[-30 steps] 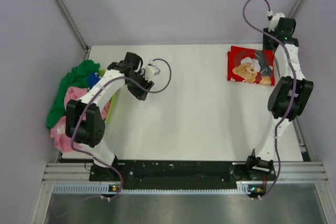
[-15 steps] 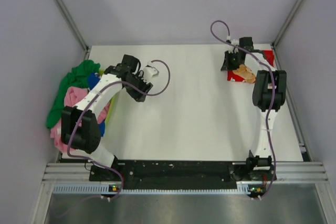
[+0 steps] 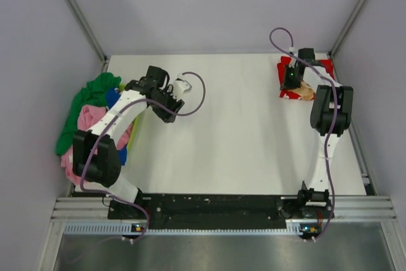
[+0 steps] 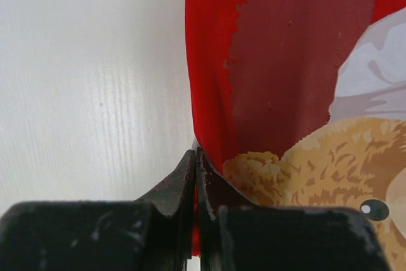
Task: Fold and stack the t-shirts
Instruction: Put the neatly folded tshirt into the corner of the board with the right arm
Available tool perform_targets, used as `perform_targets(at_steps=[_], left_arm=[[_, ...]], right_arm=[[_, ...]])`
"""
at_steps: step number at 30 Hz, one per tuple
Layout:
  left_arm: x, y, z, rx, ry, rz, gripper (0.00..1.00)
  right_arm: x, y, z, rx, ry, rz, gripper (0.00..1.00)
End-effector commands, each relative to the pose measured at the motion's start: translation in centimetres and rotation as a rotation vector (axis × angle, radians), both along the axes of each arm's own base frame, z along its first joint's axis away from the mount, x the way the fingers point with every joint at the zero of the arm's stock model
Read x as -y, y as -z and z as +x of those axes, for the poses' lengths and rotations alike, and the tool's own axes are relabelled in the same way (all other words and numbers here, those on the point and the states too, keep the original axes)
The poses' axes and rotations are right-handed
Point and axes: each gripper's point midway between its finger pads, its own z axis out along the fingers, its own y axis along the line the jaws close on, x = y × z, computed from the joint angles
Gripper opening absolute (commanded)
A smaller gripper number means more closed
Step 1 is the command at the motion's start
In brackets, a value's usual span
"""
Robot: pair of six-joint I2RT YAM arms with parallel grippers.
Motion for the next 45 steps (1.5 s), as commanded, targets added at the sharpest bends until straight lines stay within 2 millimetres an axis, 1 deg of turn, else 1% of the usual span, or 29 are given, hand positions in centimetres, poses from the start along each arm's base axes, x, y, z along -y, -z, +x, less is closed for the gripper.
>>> perform_targets(at_steps=[1, 3, 5, 7, 8, 9, 10, 11, 12, 13, 14, 16, 17, 18, 20, 21, 22, 23, 24, 27, 28, 29, 30, 34, 35, 36, 38, 43, 45], left_arm=[[0.0, -1.6, 0.4, 0.065, 0.007, -0.017, 0.53], [-0.1, -1.7, 0.4, 0.068, 0.006, -0.017, 0.53], [-0.1, -1.8, 0.3, 0.071, 0.007, -0.015, 0.53], [-0.3, -1.9, 0.4, 0.077, 0.003, -0.009, 0.53], [-0.4, -2.0, 0.5, 0.082, -0.001, -0.007, 0.53], [-0.5, -2.1, 0.4, 0.086, -0.008, -0.005, 0.53], [-0.5, -2.4, 0.6, 0.101, -0.020, -0.007, 0.55], [-0.6, -2.6, 0.7, 0.116, -0.030, -0.010, 0.57], [-0.5, -3.2, 0.7, 0.143, -0.036, -0.023, 0.59], [-0.5, -3.8, 0.6, 0.173, -0.050, -0.039, 0.61], [-0.4, -4.4, 0.6, 0.207, -0.051, -0.060, 0.62], [-0.2, -5.8, 0.4, 0.281, -0.060, -0.102, 0.67], [-0.3, -6.3, 0.4, 0.320, -0.074, -0.116, 0.68], [-0.4, -6.7, 0.4, 0.351, -0.089, -0.129, 0.68], [-1.0, -6.8, 0.7, 0.401, -0.145, -0.154, 0.68], [-1.4, -6.7, 1.0, 0.424, -0.186, -0.165, 0.73], [-1.7, -7.4, 1.8, 0.483, -0.225, -0.187, 0.73], [-2.2, -7.5, 2.2, 0.524, -0.277, -0.202, 0.74], [-2.8, -7.6, 2.6, 0.560, -0.321, -0.210, 0.78], [-5.1, -7.2, 3.8, 0.683, -0.493, -0.220, 0.89], [-5.5, -7.0, 4.0, 0.727, -0.524, -0.240, 0.90], [-5.9, -6.7, 4.0, 0.757, -0.551, -0.255, 0.97], [-6.1, -6.1, 3.9, 0.784, -0.554, -0.273, 0.99], [-4.7, -3.5, 2.7, 0.822, -0.456, -0.363, 0.99], [-4.4, -2.7, 2.2, 0.830, -0.426, -0.376, 0.99], [-4.2, -1.8, 1.7, 0.833, -0.391, -0.377, 0.99], [-4.0, -1.0, 0.9, 0.856, -0.357, -0.384, 0.99], [-4.3, -0.7, 1.0, 0.843, -0.389, -0.384, 0.99], [-4.5, -0.7, 1.1, 0.842, -0.408, -0.380, 0.99]], right_arm=[[2.7, -0.6, -1.4, -0.045, 0.042, -0.110, 0.00], [1.9, -1.5, -1.3, -0.027, 0.006, -0.089, 0.00], [0.0, -3.1, -1.3, 0.005, -0.056, -0.047, 0.00], [-3.2, -5.7, -1.5, 0.070, -0.184, 0.011, 0.00], [-4.9, -7.5, -1.6, 0.115, -0.243, 0.044, 0.01], [-5.7, -9.7, -1.7, 0.176, -0.284, 0.063, 0.06], [-8.6, -11.5, -2.3, 0.228, -0.360, 0.078, 0.26], [-9.5, -13.8, -2.5, 0.313, -0.383, 0.058, 0.76], [-10.4, -15.3, -3.0, 0.391, -0.401, 0.034, 0.98], [-11.1, -16.9, -4.0, 0.464, -0.417, 0.016, 0.99], [-11.5, -18.5, -4.6, 0.545, -0.426, 0.008, 0.99], [-11.9, -21.3, -6.9, 0.669, -0.419, 0.028, 0.99], [-11.7, -21.7, -7.9, 0.703, -0.405, 0.032, 0.99], [-11.4, -22.8, -8.9, 0.751, -0.387, 0.032, 0.99], [-10.7, -22.9, -11.0, 0.806, -0.336, 0.034, 0.99], [-10.4, -23.2, -12.0, 0.830, -0.300, 0.053, 0.99], [-10.0, -21.9, -13.0, 0.829, -0.270, 0.058, 0.99], [-9.7, -22.3, -13.8, 0.862, -0.244, 0.061, 0.99], [-9.3, -21.8, -14.9, 0.879, -0.224, 0.066, 0.99], [-8.5, -19.5, -16.9, 0.875, -0.166, 0.069, 0.99], [-8.0, -18.5, -17.6, 0.866, -0.146, 0.061, 0.99], [-7.6, -17.9, -18.1, 0.869, -0.122, 0.055, 0.99], [-6.8, -16.9, -18.6, 0.866, -0.082, 0.035, 0.99], [-3.8, -13.8, -20.4, 0.864, 0.063, -0.042, 0.99], [-3.6, -13.1, -20.8, 0.867, 0.075, -0.048, 0.99], [-2.9, -12.8, -21.1, 0.852, 0.108, -0.070, 0.99], [-2.5, -12.7, -21.4, 0.882, 0.112, -0.091, 0.99], [-1.4, -10.2, -22.3, 0.879, 0.161, -0.124, 0.99], [-1.2, -10.1, -22.4, 0.892, 0.178, -0.121, 0.99]])
